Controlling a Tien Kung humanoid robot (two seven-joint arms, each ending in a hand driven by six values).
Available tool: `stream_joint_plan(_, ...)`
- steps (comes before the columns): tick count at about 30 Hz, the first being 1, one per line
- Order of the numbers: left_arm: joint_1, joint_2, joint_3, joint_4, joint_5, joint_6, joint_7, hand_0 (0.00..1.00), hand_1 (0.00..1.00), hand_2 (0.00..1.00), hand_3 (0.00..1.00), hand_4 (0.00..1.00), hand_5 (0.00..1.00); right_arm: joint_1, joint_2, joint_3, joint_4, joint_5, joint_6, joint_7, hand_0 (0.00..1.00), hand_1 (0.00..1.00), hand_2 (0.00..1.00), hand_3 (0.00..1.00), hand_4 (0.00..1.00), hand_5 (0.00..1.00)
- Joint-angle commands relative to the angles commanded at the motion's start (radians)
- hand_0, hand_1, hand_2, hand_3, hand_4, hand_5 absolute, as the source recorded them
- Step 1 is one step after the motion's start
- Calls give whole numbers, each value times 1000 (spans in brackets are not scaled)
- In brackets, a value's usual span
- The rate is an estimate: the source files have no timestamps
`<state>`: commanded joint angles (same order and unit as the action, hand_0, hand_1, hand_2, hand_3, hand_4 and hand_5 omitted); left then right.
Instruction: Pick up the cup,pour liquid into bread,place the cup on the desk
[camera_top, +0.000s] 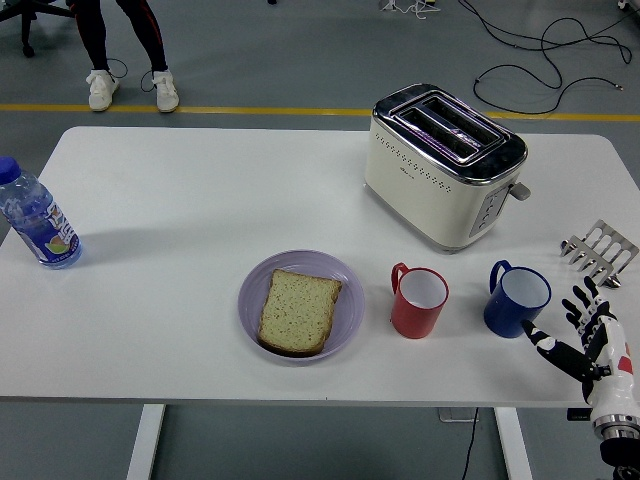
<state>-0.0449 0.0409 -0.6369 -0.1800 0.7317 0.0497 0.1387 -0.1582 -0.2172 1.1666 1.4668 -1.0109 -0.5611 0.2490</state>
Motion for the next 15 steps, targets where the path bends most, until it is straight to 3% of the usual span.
stream_joint_plan(15, 13, 0, 5, 0, 12, 0, 6, 660, 703, 726, 634, 390, 939, 57, 23, -15, -94, 69, 16, 12, 939, 871, 937, 994, 950, 2)
